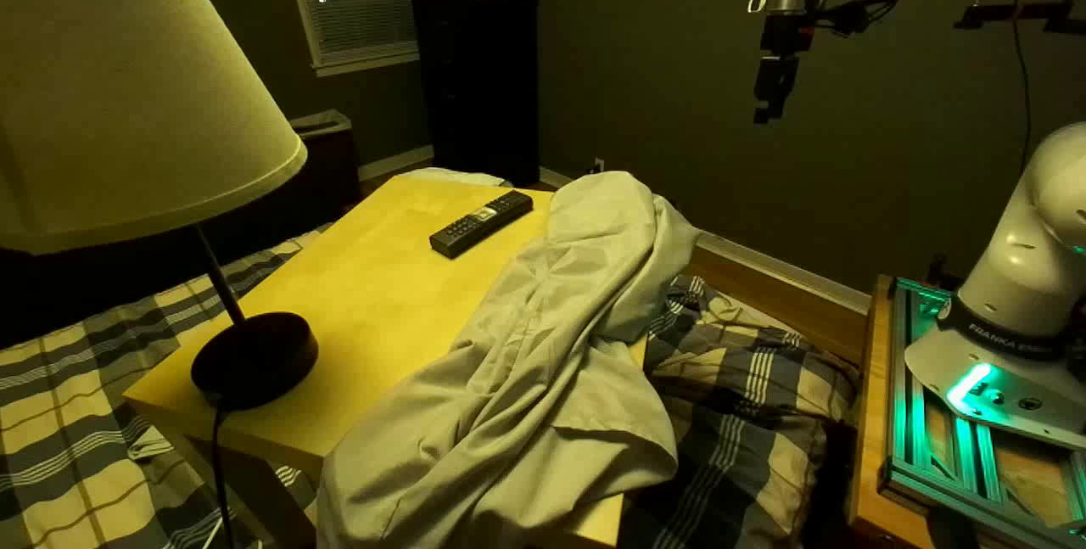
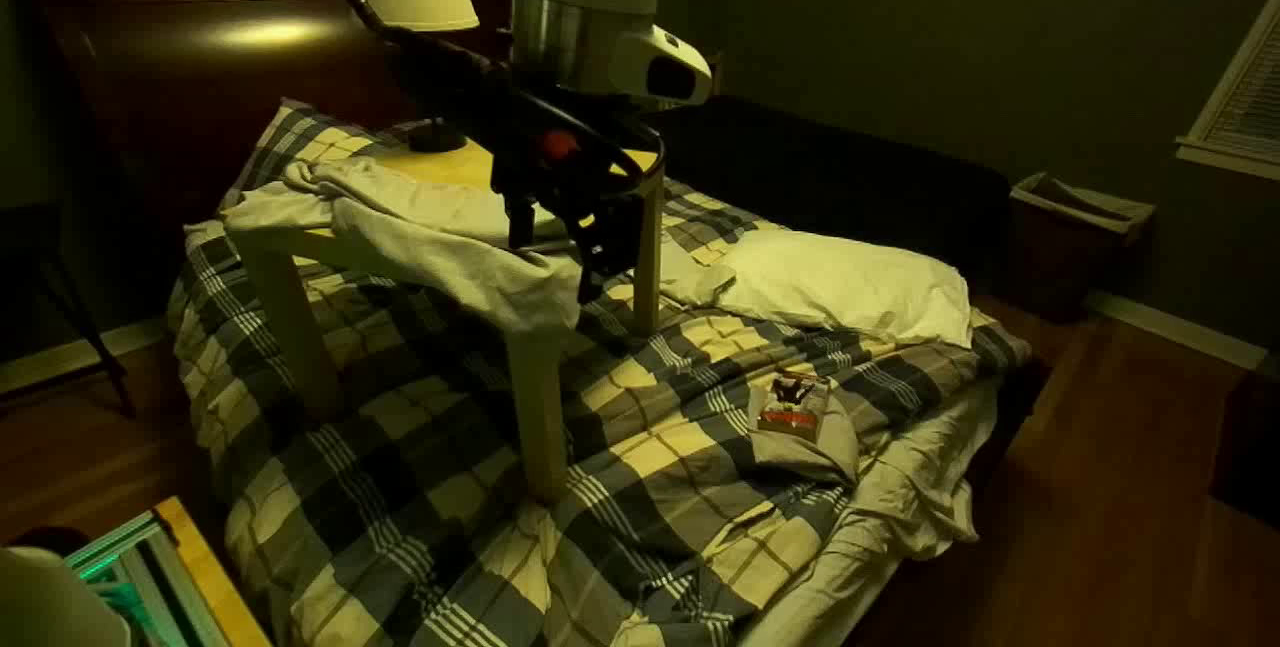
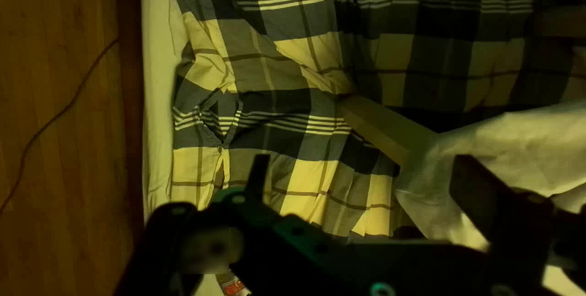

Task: Fold the cloth on the table

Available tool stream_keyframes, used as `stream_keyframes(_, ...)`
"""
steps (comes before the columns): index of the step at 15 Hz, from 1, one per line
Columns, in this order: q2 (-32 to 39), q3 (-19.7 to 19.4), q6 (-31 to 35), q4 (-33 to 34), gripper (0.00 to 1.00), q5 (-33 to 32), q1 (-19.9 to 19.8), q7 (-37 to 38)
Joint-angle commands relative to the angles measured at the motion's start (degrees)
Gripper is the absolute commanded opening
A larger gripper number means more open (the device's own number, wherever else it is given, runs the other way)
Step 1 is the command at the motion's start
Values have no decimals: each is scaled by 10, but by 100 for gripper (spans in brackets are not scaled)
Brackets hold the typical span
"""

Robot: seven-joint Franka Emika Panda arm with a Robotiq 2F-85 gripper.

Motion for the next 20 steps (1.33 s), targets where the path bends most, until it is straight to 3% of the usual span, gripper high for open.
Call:
stream_keyframes(1, 1, 10, -1, 1, 100, 4, -11, -4)
stream_keyframes(6, 1, 10, -1, 1, 100, 4, -11, -4)
stream_keyframes(13, 75, 3, -7, 7, 100, 173, 34, -82)
stream_keyframes(20, 185, 12, 42, 16, 100, 327, 50, -253)
